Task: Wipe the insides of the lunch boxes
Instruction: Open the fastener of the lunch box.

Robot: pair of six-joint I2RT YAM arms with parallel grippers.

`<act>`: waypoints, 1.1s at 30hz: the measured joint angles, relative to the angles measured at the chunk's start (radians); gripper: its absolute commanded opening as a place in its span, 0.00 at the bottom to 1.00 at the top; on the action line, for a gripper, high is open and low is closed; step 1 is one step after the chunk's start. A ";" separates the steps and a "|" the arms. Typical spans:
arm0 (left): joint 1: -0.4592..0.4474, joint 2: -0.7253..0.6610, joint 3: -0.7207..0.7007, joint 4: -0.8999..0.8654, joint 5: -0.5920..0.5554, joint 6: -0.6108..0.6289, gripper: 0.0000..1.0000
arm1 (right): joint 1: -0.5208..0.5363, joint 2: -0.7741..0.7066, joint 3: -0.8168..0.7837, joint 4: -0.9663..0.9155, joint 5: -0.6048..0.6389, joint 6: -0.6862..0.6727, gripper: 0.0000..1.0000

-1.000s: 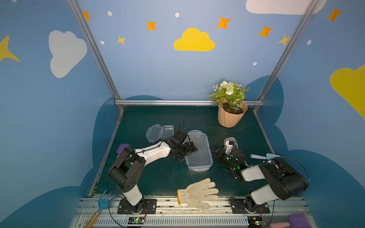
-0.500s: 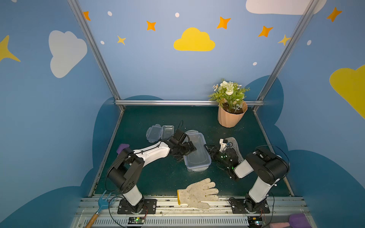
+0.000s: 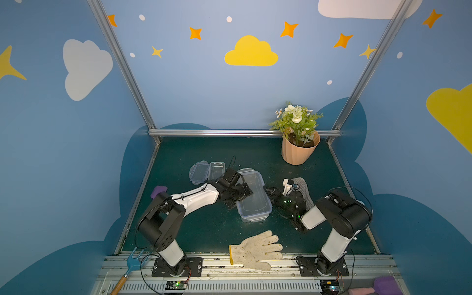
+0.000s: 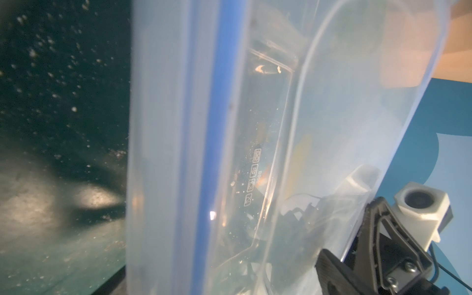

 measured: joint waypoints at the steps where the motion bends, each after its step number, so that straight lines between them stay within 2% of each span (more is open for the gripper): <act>1: 0.001 0.001 0.000 0.001 0.000 0.000 0.99 | 0.001 0.000 0.000 0.001 0.000 -0.001 0.30; 6: 0.005 0.007 0.000 0.009 0.000 0.000 0.99 | 0.005 0.000 -0.002 0.006 0.006 -0.003 0.30; 9: 0.009 0.014 0.002 0.014 0.004 0.000 0.99 | 0.006 0.000 -0.002 0.007 0.008 -0.005 0.26; 12: 0.014 0.020 0.005 0.017 0.008 0.000 0.99 | 0.009 0.000 -0.003 0.008 0.013 -0.006 0.17; 14: 0.017 0.025 0.006 0.022 0.011 0.001 0.99 | 0.011 0.000 -0.003 0.009 0.016 -0.009 0.07; 16: 0.020 0.029 0.007 0.024 0.013 0.001 0.99 | 0.014 0.000 -0.006 0.011 0.023 -0.017 0.00; 33: 0.025 0.038 0.027 0.012 -0.034 0.017 0.99 | 0.096 -0.016 -0.004 -0.023 0.184 -0.080 0.00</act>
